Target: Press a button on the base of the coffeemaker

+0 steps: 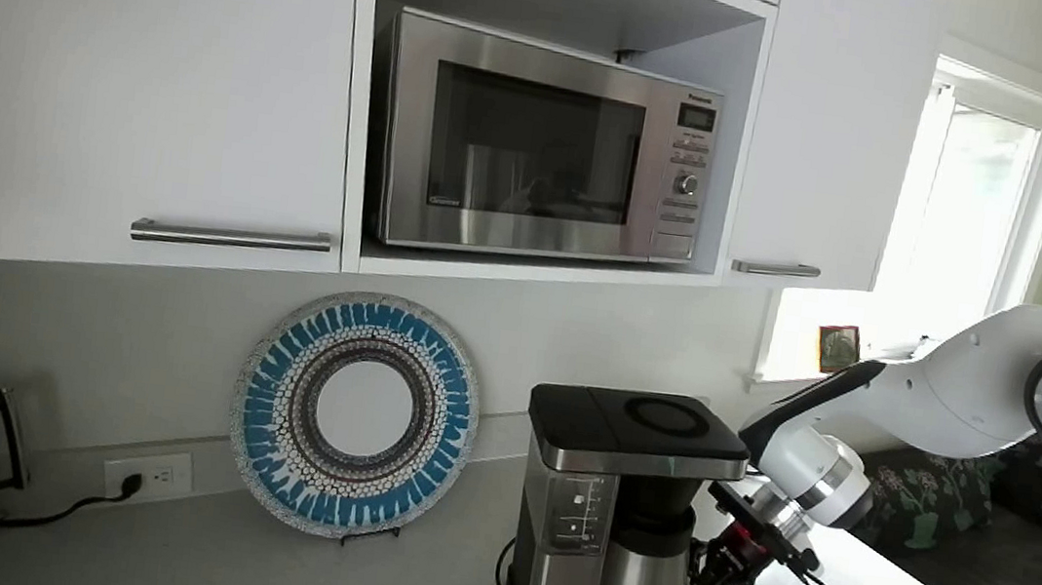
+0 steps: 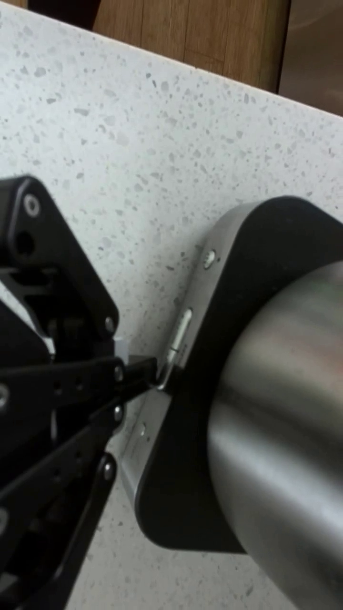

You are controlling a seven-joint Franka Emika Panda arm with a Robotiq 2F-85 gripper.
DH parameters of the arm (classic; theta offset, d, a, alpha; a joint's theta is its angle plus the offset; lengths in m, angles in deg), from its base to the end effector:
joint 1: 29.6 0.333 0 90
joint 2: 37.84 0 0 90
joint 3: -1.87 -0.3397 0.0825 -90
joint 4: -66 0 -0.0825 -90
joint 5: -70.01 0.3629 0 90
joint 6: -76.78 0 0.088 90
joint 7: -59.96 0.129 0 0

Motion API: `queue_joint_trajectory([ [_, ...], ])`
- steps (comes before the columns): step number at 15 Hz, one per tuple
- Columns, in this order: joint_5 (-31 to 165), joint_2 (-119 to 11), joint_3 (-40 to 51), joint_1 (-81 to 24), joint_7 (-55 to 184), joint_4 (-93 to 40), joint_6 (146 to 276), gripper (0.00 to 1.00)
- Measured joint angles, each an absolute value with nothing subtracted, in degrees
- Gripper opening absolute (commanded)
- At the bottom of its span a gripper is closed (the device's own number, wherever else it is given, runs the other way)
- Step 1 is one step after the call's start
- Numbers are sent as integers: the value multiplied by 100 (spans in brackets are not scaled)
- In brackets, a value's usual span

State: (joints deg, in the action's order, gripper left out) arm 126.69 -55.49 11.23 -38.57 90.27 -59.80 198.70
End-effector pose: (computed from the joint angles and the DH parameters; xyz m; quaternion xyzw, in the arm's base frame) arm 0.5114 -0.1139 0.2534 -0.6644 0.6534 0.1893 0.3095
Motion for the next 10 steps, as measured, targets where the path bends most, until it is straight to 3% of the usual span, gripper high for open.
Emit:
queue_joint_trajectory([
  [10,12725,-5592,1177,-3888,9086,-5938,19629,0],
])
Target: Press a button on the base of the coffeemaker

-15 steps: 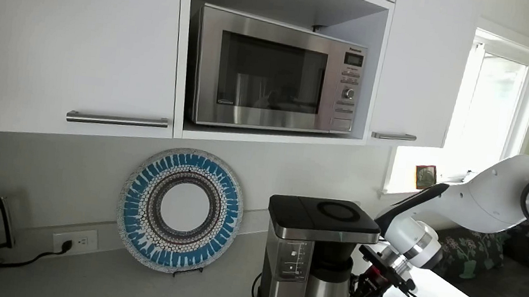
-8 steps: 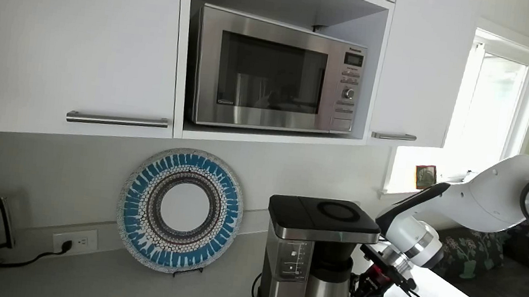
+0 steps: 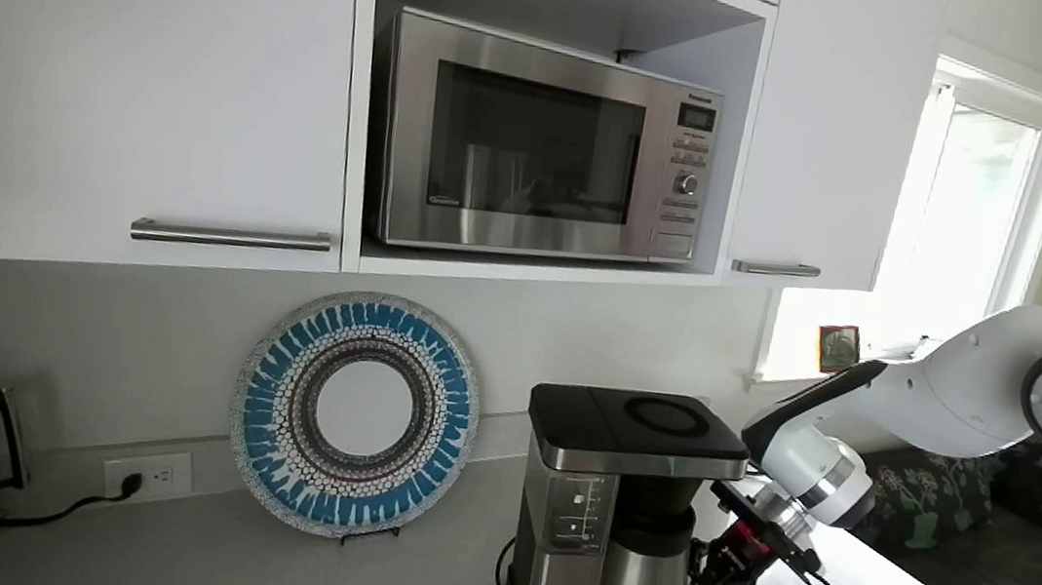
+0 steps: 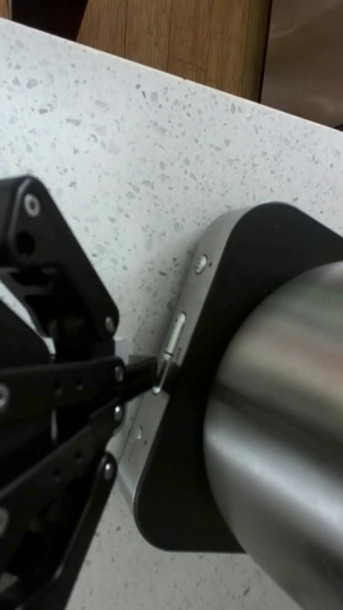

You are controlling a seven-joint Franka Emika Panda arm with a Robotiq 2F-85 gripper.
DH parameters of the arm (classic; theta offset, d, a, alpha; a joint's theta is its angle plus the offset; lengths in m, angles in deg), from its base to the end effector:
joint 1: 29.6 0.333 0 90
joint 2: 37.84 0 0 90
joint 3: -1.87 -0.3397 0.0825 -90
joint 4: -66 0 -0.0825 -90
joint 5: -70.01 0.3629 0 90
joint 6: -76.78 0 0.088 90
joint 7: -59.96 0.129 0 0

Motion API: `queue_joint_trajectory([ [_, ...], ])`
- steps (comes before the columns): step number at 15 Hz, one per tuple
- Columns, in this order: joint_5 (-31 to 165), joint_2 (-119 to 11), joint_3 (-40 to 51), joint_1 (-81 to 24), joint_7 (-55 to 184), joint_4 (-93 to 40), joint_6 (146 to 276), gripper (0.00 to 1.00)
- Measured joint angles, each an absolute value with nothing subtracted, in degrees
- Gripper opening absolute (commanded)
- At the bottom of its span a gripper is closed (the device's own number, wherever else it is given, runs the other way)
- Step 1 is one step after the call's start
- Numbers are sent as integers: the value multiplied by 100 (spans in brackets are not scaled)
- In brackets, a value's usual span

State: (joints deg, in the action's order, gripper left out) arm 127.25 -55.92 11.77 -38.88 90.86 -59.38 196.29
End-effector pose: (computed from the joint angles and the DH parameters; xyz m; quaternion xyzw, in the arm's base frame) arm 0.5098 -0.1158 0.2524 -0.6536 0.6558 0.2065 0.3163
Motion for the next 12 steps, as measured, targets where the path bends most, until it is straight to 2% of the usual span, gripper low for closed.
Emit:
queue_joint_trajectory([
  [12,13231,-5723,1198,-3954,9134,-5941,19577,0],
])
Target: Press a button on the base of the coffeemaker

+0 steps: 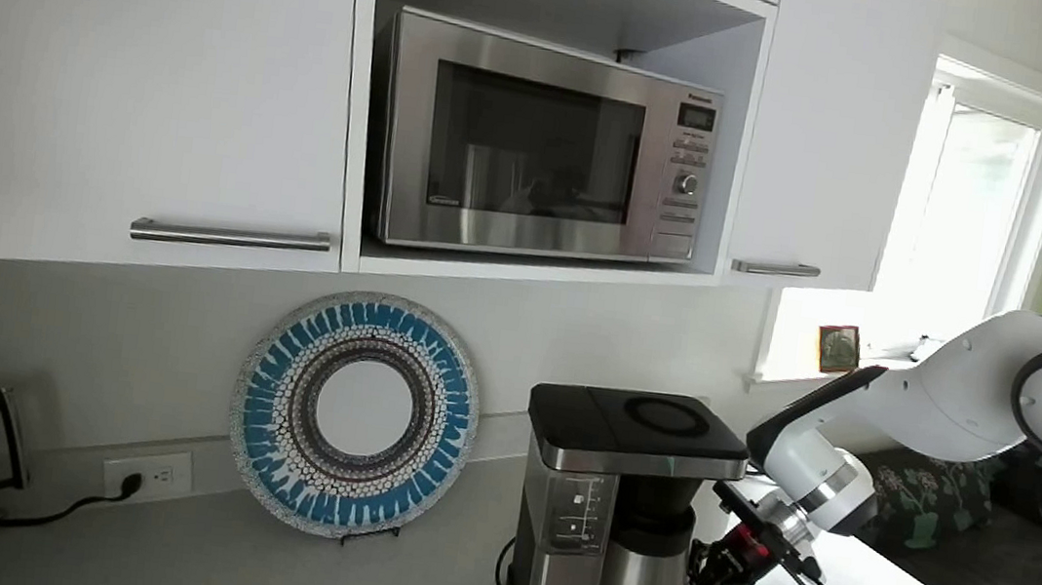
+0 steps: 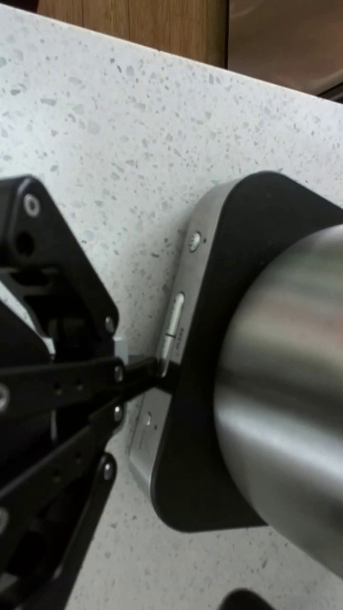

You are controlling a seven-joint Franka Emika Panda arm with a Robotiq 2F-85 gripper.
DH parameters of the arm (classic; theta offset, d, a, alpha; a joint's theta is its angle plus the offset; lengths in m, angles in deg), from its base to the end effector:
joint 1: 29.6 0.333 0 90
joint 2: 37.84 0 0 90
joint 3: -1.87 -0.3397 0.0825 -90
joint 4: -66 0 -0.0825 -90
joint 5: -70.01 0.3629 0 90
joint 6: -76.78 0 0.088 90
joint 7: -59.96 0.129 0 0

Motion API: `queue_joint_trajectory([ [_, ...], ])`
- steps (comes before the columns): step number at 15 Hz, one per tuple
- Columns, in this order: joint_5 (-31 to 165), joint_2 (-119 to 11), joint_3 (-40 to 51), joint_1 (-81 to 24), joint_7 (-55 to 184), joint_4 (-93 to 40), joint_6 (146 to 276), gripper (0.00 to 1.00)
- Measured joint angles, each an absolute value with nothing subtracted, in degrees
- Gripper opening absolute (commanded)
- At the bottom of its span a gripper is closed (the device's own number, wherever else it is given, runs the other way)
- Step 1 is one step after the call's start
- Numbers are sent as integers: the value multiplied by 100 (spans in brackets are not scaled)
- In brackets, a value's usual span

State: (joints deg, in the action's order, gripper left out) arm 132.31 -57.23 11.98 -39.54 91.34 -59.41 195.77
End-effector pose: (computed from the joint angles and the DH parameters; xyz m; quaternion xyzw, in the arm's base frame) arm 0.5105 -0.1202 0.2433 -0.6134 0.6791 0.2155 0.3409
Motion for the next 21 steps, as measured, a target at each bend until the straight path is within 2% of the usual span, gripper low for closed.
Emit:
queue_joint_trajectory([
  [21,13272,-5941,1261,-4068,9665,-5740,19080,0],
])
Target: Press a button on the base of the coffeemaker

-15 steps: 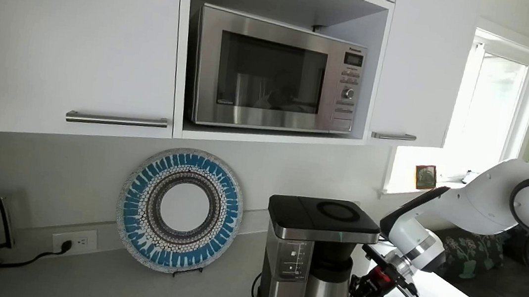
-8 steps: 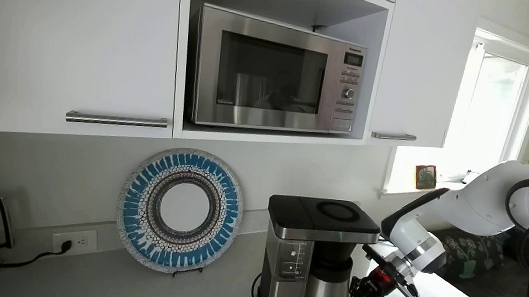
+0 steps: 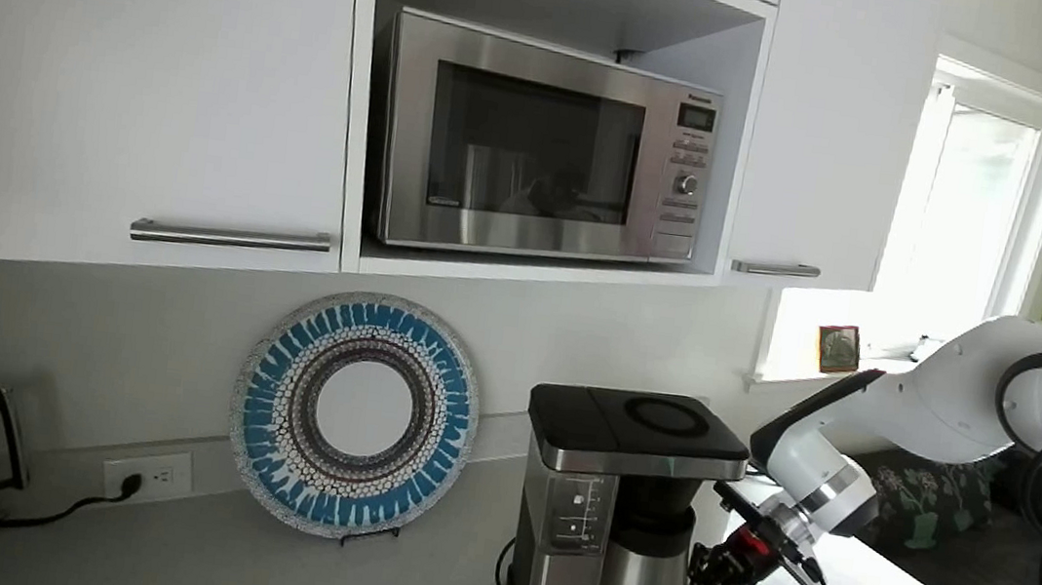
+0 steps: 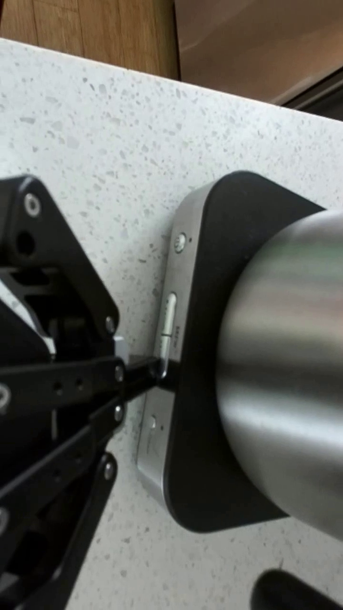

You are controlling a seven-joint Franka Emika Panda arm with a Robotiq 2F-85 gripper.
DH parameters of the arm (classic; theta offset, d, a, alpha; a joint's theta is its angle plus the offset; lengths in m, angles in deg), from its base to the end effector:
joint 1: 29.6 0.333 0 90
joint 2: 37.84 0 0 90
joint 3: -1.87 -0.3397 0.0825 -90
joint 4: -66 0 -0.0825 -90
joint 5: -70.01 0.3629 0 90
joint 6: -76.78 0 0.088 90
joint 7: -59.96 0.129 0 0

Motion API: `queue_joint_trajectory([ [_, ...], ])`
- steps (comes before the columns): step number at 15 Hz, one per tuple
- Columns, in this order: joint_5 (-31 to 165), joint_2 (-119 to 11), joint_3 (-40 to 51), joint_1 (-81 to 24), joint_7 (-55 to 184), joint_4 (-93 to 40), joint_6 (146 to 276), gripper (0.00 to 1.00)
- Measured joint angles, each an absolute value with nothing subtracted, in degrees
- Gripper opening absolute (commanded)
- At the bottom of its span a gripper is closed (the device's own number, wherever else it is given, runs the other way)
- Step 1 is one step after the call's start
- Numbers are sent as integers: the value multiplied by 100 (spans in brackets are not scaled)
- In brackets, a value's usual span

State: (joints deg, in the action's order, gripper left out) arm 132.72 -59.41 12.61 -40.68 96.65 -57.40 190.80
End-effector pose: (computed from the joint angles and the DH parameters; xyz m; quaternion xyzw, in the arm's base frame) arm 0.5124 -0.1263 0.2367 -0.5699 0.6996 0.2628 0.3415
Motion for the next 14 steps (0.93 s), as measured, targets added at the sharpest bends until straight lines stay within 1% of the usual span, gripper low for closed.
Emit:
queue_joint_trajectory([
  [3,12997,-5886,1264,-4050,9586,-5698,19033,0],
  [4,12851,-5855,1267,-4045,9582,-5690,19014,26],
  [5,12675,-5821,1273,-4041,9579,-5686,19006,27],
  [6,12469,-5788,1286,-4034,9578,-5684,19005,32],
  [9,11891,-5685,1357,-4016,9571,-5677,19037,56],
  [13,11374,-5448,1440,-4011,9398,-5676,19255,85],
  [14,11280,-5363,1460,-4012,9317,-5678,19289,94],
])
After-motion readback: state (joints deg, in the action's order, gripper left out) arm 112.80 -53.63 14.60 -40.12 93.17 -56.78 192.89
